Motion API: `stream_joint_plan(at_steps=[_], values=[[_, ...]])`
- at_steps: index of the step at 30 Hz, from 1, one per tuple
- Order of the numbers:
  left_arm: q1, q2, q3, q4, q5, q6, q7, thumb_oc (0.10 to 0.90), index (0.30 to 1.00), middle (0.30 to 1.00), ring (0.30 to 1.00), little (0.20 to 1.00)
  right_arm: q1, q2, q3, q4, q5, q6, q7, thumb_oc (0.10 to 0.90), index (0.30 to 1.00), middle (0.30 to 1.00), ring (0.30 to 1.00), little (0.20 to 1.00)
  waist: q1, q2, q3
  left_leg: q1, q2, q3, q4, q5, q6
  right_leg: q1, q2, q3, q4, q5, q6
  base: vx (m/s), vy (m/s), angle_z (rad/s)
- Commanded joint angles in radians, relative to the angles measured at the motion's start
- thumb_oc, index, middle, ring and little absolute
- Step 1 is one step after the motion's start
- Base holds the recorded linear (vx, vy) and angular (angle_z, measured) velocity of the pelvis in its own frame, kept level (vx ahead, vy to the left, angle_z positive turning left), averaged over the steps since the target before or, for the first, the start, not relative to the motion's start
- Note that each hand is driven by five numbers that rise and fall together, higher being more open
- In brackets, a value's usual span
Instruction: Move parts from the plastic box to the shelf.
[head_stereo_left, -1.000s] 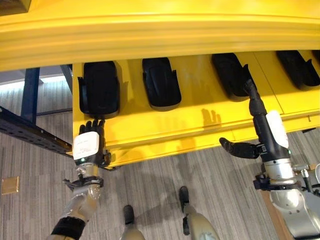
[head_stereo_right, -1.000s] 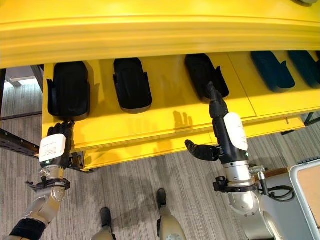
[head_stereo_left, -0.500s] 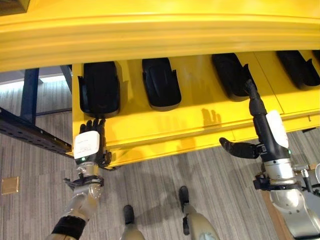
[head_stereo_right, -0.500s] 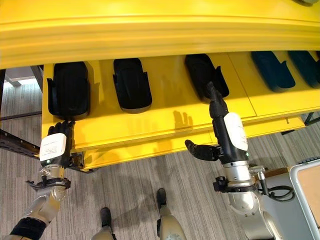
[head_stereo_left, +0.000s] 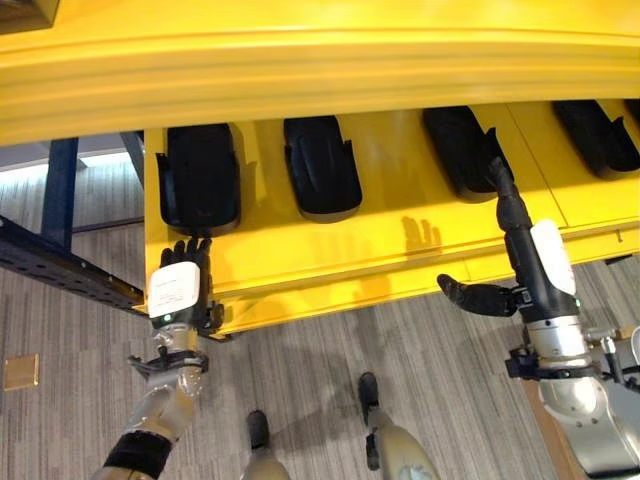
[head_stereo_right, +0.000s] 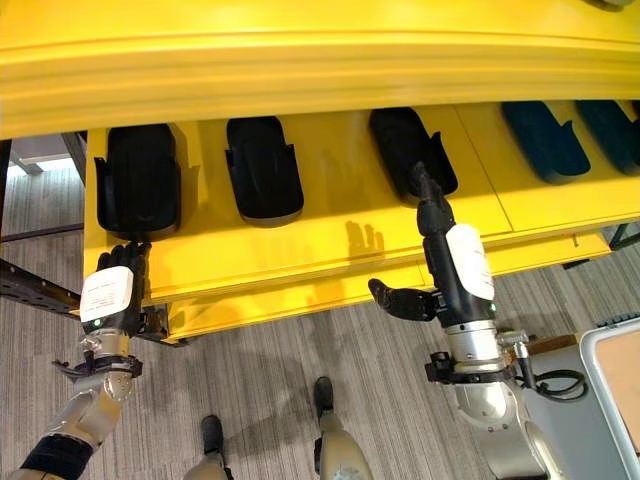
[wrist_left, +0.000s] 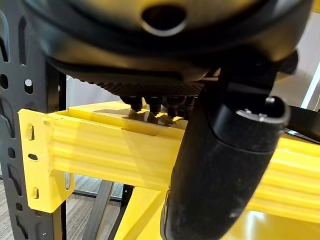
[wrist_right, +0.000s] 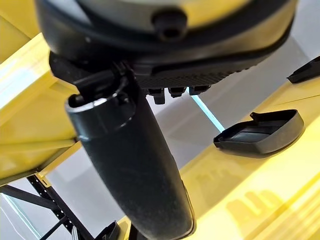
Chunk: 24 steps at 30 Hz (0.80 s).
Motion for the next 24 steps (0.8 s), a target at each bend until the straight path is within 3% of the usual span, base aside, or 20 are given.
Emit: stream_joint_plan(at_steps=[1, 16, 17, 20, 24], values=[[0.022, 0.033, 0.002, -0.010, -0.029, -0.066, -0.029, 0.900, 1.000, 1.000, 1.000, 1.000, -0.085, -0.036, -0.060, -0.101, 0.024, -0.066, -0.072, 0.900, 1.000, 1.000, 1.000, 1.000, -0.015, -0.015, -0.054, -0.017, 0.018, -0.008, 0.062, -0.024, 0.023, 0.050, -0.023, -0.025, 0.088, -0.147, 0.028, 0.00, 0.000, 0.00], [0.185, 0.031, 0.082, -0.295, -0.178, -0.187, -0.075, 0.900, 1.000, 1.000, 1.000, 1.000, -0.081, -0.010, -0.068, -0.087, 0.039, -0.061, -0.051, 0.900, 1.000, 1.000, 1.000, 1.000, 0.011, 0.019, -0.118, 0.050, 0.004, -0.025, 0.029, -0.029, 0.031, 0.130, -0.035, -0.047, 0.072, -0.159, 0.031, 0.02, 0.002, 0.05], [0.209, 0.004, 0.090, -0.343, -0.278, -0.219, -0.094, 0.900, 1.000, 1.000, 1.000, 1.000, -0.075, -0.005, -0.063, -0.078, 0.047, -0.060, -0.046, 0.900, 1.000, 1.000, 1.000, 1.000, 0.015, 0.023, -0.126, 0.057, 0.002, -0.030, 0.026, -0.028, 0.032, 0.139, -0.037, -0.054, 0.070, -0.157, 0.031, 0.00, 0.007, 0.07], [0.238, -0.011, 0.092, -0.381, -0.356, -0.249, -0.118, 0.900, 1.000, 1.000, 1.000, 1.000, -0.062, 0.002, -0.058, -0.068, 0.074, -0.064, -0.031, 0.900, 1.000, 1.000, 1.000, 1.000, 0.017, 0.026, -0.135, 0.065, -0.001, -0.034, 0.020, -0.026, 0.034, 0.148, -0.038, -0.059, 0.067, -0.158, 0.033, -0.01, 0.010, 0.06], [0.286, -0.070, 0.083, -0.444, -0.673, -0.313, -0.193, 0.900, 1.000, 1.000, 1.000, 1.000, -0.022, 0.034, -0.015, -0.016, 0.232, -0.072, 0.034, 0.900, 1.000, 1.000, 1.000, 1.000, 0.024, 0.034, -0.157, 0.078, -0.011, -0.044, 0.005, -0.015, 0.039, 0.171, -0.042, -0.077, 0.065, -0.156, 0.037, -0.04, 0.009, 0.08]])
